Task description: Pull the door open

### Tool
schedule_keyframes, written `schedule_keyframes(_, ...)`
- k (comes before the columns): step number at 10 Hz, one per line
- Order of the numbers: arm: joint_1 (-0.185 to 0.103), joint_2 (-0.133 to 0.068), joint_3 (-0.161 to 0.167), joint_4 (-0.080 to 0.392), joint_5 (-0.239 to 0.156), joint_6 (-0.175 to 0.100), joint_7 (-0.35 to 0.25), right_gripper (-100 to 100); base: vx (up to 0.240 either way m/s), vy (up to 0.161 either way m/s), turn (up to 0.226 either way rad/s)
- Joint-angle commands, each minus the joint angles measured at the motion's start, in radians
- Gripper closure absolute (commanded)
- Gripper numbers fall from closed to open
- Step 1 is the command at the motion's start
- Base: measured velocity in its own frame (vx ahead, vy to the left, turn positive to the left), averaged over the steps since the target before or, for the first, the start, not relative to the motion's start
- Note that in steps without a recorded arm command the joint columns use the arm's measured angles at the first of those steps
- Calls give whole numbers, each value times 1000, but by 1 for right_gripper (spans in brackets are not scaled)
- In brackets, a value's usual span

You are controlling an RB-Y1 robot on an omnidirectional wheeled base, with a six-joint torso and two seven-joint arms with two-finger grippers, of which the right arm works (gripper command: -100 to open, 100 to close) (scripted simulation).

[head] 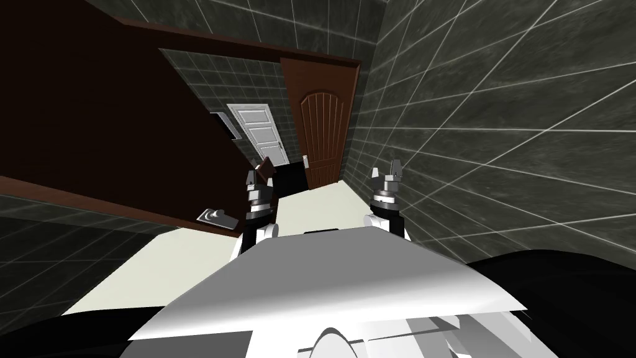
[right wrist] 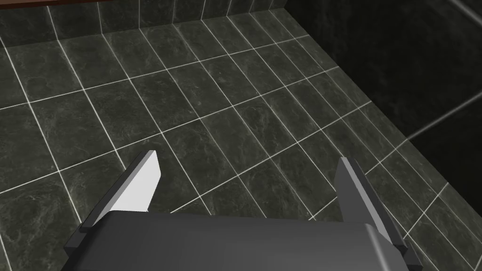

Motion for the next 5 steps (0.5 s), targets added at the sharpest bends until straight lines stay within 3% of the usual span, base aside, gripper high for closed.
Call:
schedule_keyframes(1, -23, -16, 19, 34, -1, 1, -10, -100, -6, -23, -59)
schedule_keyframes(3, -42, -27, 34, 61, -2, 2, -19, -100, 127, 51, -56)
schedule_keyframes(5, -73, -45, 59, 108, -3, 3, -33, -100, 153, 107, -78)
